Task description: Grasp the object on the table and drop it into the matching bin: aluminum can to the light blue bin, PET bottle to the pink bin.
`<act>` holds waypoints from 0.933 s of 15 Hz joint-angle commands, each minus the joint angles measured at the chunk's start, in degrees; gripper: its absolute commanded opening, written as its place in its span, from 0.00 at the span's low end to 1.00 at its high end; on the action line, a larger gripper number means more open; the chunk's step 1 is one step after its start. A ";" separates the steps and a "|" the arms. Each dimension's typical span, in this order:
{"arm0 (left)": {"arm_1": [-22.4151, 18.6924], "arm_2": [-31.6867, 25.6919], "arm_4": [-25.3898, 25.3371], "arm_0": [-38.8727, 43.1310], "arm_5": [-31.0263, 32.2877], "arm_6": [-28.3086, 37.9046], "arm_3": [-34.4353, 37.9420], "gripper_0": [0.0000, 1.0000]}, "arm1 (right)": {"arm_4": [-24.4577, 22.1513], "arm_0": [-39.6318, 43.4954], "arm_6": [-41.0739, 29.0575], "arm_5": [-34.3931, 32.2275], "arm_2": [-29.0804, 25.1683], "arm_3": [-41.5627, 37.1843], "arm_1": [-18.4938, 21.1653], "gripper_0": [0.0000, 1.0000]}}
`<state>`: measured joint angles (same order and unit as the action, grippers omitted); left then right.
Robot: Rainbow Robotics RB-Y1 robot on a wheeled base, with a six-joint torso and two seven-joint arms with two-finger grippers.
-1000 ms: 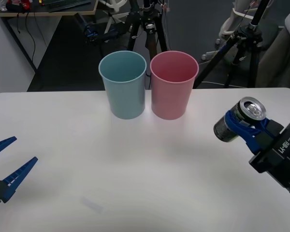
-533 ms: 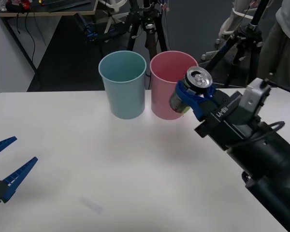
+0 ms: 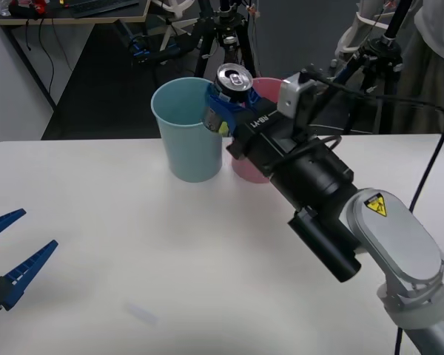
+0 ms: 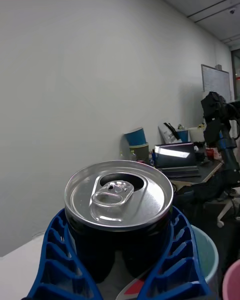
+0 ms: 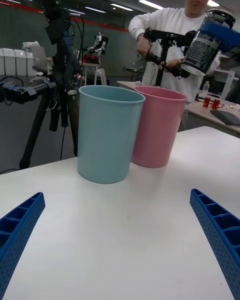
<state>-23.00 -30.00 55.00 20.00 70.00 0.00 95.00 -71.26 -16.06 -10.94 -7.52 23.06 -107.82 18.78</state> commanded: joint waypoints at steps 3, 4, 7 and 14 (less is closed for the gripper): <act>0.00 0.00 0.00 0.00 0.00 0.00 0.00 1.00 | -1.16 -11.44 -0.05 3.13 0.05 12.90 -5.51 0.00; 0.00 0.00 0.00 0.00 0.00 0.00 0.00 1.00 | -1.25 -13.91 0.04 4.44 -0.03 15.89 -6.39 0.00; 0.00 0.00 0.00 0.00 0.00 0.00 0.00 1.00 | -2.48 -20.59 -0.31 7.34 0.05 24.85 -8.32 0.00; 0.00 0.00 0.00 0.00 0.00 0.00 0.00 1.00 | -3.97 -31.92 -0.57 10.77 0.05 42.17 -12.28 0.00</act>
<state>-23.00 -30.00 55.00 20.00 70.00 0.00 95.00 -75.18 -47.34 -11.56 3.23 23.12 -66.76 6.73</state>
